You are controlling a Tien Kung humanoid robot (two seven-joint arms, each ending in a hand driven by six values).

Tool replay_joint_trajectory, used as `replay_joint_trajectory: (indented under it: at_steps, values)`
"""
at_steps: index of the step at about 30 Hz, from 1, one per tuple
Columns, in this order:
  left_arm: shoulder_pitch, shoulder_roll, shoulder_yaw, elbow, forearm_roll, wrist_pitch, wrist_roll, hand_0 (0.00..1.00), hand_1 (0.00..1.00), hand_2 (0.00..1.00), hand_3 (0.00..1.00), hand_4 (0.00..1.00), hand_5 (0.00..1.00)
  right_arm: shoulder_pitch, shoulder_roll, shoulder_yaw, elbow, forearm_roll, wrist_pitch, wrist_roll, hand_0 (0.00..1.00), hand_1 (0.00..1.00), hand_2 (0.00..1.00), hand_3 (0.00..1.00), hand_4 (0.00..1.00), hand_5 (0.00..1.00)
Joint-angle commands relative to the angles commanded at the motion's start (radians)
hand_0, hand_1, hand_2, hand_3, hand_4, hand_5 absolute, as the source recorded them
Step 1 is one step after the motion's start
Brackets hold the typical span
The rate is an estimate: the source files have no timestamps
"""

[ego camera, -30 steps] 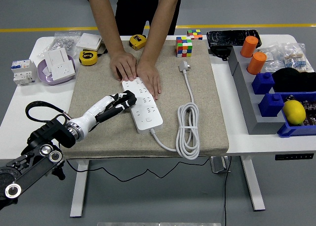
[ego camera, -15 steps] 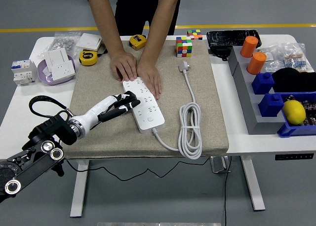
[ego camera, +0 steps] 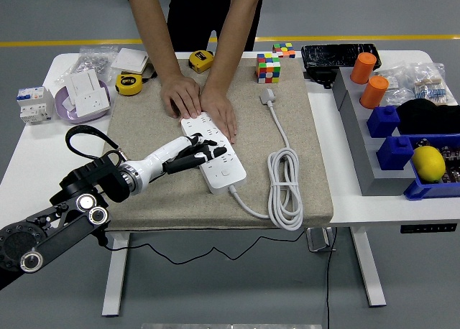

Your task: Pick up the plug,place it near the board,insert it into the board,press the button

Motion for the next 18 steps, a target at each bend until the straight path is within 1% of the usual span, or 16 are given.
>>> replay_joint_trajectory:
  at_steps: [5,9,12,13,15,16,18]
  values:
    - [-0.014,-0.018,-0.005,-0.007,0.041,0.003,0.019,0.998,0.929,0.861,0.851,0.998,0.998,0.0,0.0,-0.002,0.0,-0.002,0.0,0.0,0.969,0.679,0.607,0.574,0.998,0.658]
    - [-0.021,-0.023,-0.008,-0.006,0.07,0.008,0.033,0.998,0.929,0.861,0.851,0.998,0.998,0.0,-0.001,-0.003,0.0,-0.003,0.0,0.001,0.969,0.679,0.607,0.574,0.998,0.658]
    - [-0.018,-0.023,-0.026,-0.01,0.131,0.018,0.046,0.998,0.917,0.853,0.838,0.998,0.998,-0.001,-0.001,-0.005,0.0,0.0,0.0,0.002,0.969,0.679,0.607,0.575,0.998,0.661]
    - [-0.016,-0.022,-0.038,-0.012,0.167,0.02,0.056,0.998,0.917,0.853,0.838,0.998,0.998,-0.002,-0.001,-0.006,0.0,0.002,0.0,0.002,0.969,0.679,0.607,0.575,0.998,0.661]
    - [-0.016,-0.02,-0.047,-0.013,0.205,0.018,0.064,0.998,0.917,0.853,0.838,0.998,0.998,-0.003,-0.001,-0.005,0.0,0.002,0.0,0.002,0.969,0.679,0.607,0.575,0.998,0.661]
    - [-0.018,-0.016,-0.051,-0.009,0.239,0.01,0.076,0.998,0.906,0.839,0.815,0.998,0.998,-0.004,-0.001,-0.003,0.0,0.0,0.0,0.001,0.967,0.678,0.607,0.576,0.998,0.662]
    - [-0.021,-0.01,-0.052,0.0,0.284,-0.005,0.09,0.998,0.906,0.839,0.815,0.998,0.998,-0.005,-0.001,-0.002,0.0,-0.001,0.0,0.001,0.967,0.678,0.607,0.576,0.998,0.662]
